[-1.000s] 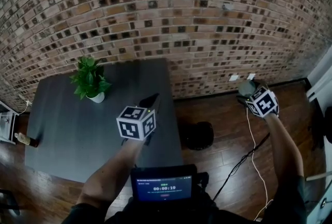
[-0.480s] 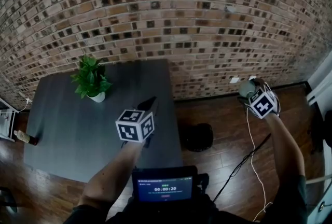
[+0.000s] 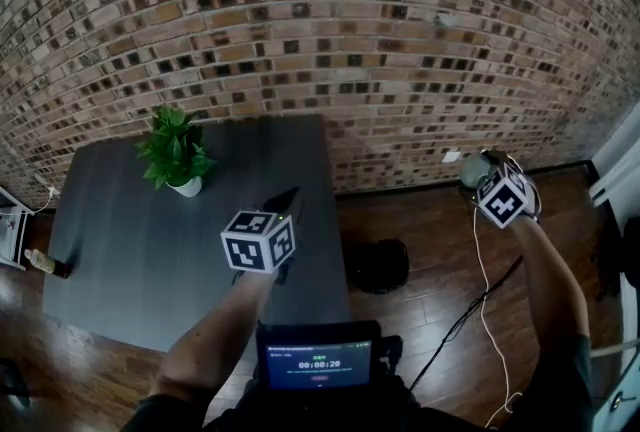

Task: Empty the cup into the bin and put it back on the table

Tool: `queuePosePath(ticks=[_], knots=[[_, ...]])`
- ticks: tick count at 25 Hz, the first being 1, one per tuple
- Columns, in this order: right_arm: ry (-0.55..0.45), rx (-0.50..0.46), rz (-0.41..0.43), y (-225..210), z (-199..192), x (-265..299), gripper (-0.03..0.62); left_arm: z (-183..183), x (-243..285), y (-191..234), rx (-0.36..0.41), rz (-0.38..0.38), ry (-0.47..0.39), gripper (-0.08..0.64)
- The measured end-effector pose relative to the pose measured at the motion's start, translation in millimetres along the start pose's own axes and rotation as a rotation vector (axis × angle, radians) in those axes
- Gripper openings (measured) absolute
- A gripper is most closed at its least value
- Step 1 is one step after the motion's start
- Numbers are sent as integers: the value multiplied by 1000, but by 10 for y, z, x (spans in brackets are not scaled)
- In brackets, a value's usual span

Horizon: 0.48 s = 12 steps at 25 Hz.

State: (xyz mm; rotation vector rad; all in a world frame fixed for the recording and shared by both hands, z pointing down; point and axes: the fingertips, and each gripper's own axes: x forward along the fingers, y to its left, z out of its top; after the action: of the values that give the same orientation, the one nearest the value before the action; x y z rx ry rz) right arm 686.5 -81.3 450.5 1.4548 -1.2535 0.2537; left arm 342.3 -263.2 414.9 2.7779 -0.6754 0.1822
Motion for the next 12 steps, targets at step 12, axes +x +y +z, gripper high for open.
queuePosePath(ticks=[12], knots=[[28, -93, -54, -62, 63, -26, 396, 6, -19, -69, -1, -22, -5, -9]])
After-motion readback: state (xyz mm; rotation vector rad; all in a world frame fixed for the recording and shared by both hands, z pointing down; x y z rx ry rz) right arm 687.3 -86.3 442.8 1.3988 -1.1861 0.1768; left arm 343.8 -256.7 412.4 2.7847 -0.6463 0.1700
